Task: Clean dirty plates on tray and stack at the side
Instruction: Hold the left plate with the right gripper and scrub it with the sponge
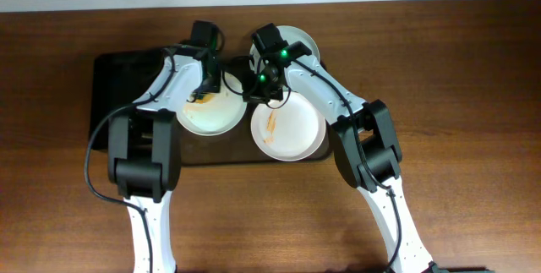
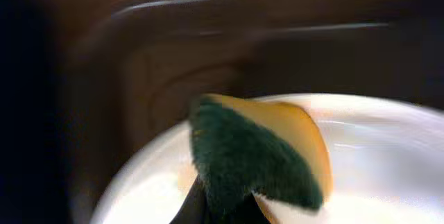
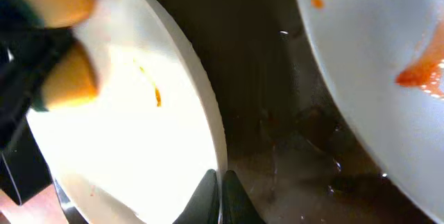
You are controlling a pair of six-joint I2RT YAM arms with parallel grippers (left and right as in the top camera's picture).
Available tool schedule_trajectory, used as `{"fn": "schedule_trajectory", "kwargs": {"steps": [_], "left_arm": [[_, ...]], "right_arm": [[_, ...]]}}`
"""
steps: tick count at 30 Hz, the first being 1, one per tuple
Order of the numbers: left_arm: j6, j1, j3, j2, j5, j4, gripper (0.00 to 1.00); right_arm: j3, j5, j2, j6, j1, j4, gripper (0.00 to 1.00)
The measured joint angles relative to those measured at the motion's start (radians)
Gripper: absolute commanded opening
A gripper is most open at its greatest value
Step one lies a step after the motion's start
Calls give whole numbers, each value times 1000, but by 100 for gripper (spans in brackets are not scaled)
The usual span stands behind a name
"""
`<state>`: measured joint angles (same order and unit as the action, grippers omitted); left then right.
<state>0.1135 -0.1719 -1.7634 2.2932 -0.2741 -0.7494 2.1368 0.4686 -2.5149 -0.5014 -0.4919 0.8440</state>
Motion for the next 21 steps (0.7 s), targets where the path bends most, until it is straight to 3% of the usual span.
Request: {"fn": "schedule_trajectory", "kwargs": {"steps": [3, 5, 7, 9, 12, 15, 19, 21], "left_arm": [[68, 28, -5, 2, -106, -167, 1], [63, 27, -6, 2, -96, -327, 1], [-12, 34, -11, 0, -9, -402, 1], [-173, 53, -13, -9, 209, -425, 1], [-384, 53, -9, -9, 443, -424, 0], [-507, 52, 5, -8, 573, -365, 1], [-484, 43, 13, -5, 637, -121, 1], [-323, 39, 13, -4, 547, -36, 1]], "right_arm": [[0, 20, 0, 0, -3, -6, 4], [0, 32, 0, 3, -5, -2, 4], [0, 32, 0, 5, -6, 2, 4], [0, 31, 0, 8, -6, 1, 4], [0, 31, 0, 8, -6, 1, 4], [0, 31, 0, 8, -6, 1, 4], [0, 30, 0, 7, -6, -1, 4], [0, 27, 0, 6, -6, -8, 4]]}}
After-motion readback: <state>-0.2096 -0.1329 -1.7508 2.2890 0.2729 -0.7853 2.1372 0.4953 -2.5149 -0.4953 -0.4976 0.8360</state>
